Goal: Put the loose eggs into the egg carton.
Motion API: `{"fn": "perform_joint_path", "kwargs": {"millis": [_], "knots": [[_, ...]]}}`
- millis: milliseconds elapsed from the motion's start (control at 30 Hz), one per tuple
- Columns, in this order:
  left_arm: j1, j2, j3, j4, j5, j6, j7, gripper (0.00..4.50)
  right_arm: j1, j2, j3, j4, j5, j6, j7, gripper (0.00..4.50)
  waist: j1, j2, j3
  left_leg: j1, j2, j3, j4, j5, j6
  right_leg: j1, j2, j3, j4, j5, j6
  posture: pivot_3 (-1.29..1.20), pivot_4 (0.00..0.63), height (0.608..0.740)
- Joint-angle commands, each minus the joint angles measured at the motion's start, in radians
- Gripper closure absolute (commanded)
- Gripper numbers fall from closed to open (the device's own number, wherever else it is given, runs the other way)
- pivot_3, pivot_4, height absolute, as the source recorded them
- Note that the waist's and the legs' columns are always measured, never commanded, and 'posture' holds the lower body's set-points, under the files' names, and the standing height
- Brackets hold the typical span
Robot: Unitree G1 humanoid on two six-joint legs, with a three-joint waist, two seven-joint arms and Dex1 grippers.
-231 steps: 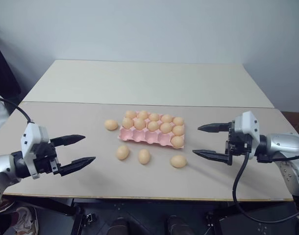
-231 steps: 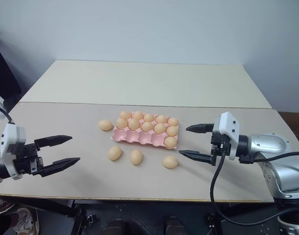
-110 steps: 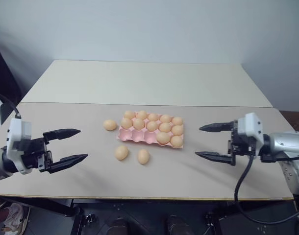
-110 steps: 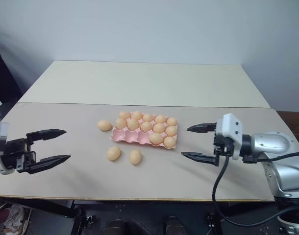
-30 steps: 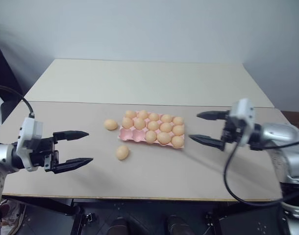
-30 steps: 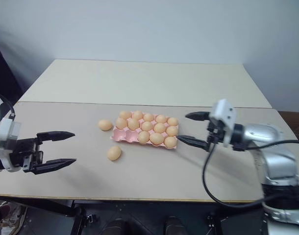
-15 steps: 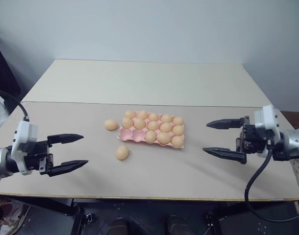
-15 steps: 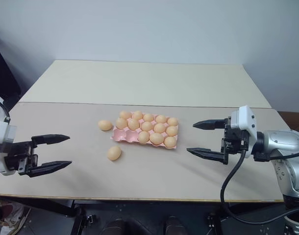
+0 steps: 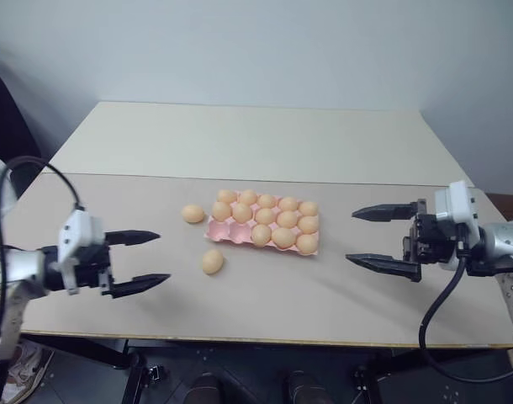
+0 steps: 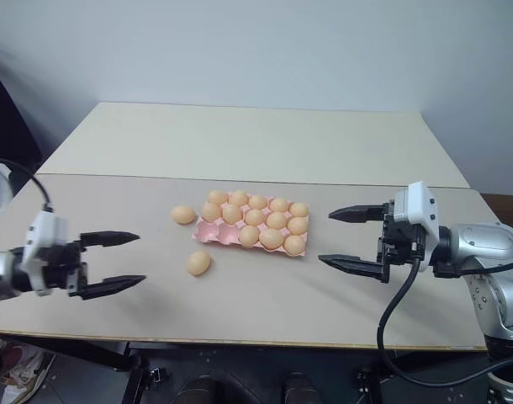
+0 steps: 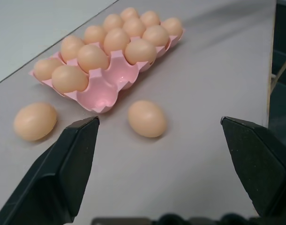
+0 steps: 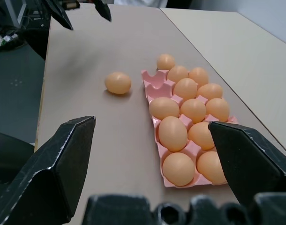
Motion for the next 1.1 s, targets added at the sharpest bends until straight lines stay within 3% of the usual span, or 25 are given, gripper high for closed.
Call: {"fn": "perform_joint_path", "kwargs": {"millis": [33, 233, 433, 533, 733, 933, 1100], "knots": [[-0.047, -0.044, -0.112, -0.023, 0.11, -0.016, 0.113, 0.0, -0.016, -0.009, -0.012, -0.031, 0.011, -0.022, -0.011, 0.02, -0.001, 0.0, 0.0, 0.0, 0.0, 0.0, 0.0, 0.0, 0.0, 0.0, 0.0, 0.0, 0.0, 0.0, 0.0, 0.0, 0.15, 0.74], [-0.081, -0.135, -0.254, -0.04, 0.22, 0.046, 0.266, 0.0, -0.006, -0.015, -0.023, -0.051, 0.016, -0.024, -0.025, 0.02, -0.006, 0.0, 0.0, -0.001, 0.0, 0.0, 0.0, 0.0, 0.0, -0.001, 0.0, 0.0, 0.0, 0.0, 0.0, 0.0, 0.15, 0.74], [-0.107, -0.191, -0.313, -0.027, 0.29, 0.111, 0.378, 0.0, 0.003, -0.017, -0.031, -0.066, 0.019, -0.025, -0.034, 0.02, -0.005, 0.0, 0.0, -0.001, 0.0, -0.001, 0.001, 0.0, 0.0, 0.0, 0.0, 0.0, 0.0, 0.0, 0.0, 0.0, 0.15, 0.74], [-0.119, -0.213, -0.322, -0.014, 0.309, 0.119, 0.414, 0.59, 0.002, -0.016, -0.029, -0.067, 0.016, -0.027, -0.037, 0.0, -0.004, 0.0, 0.0, -0.001, 0.0, -0.001, 0.001, 0.0, 0.0, 0.0, 0.0, 0.0, 0.001, 0.0, 0.0, 0.0, 0.15, 0.74], [-0.077, -0.185, -0.265, -0.069, 0.246, 0.097, 0.347, 2.49, 0.0, -0.014, -0.027, -0.066, 0.011, -0.034, -0.044, 0.0, -0.006, 0.0, 0.0, -0.001, 0.0, -0.001, 0.001, 0.0, 0.0, 0.0, 0.0, 0.0, 0.001, 0.0, 0.0, 0.0, 0.15, 0.74], [-0.084, -0.136, -0.122, -0.109, 0.049, 0.039, 0.17, 2.49, 0.001, -0.009, -0.023, -0.064, 0.007, -0.044, -0.051, 0.0, -0.005, 0.0, 0.0, -0.001, 0.0, -0.001, 0.001, 0.0, 0.0, 0.0, 0.0, 0.0, 0.001, 0.0, 0.0, 0.0, 0.15, 0.74], [-0.227, -0.209, -0.187, -0.019, 0.095, 0.039, 0.251, 2.49, -0.012, 0.001, -0.003, -0.058, 0.002, -0.059, -0.062, 0.0, 0.011, 0.0, 0.0, 0.0, -0.001, -0.001, 0.002, 0.0, 0.0, 0.002, 0.0, -0.001, 0.0, 0.0, 0.0, 0.0, 0.15, 0.74]]}}
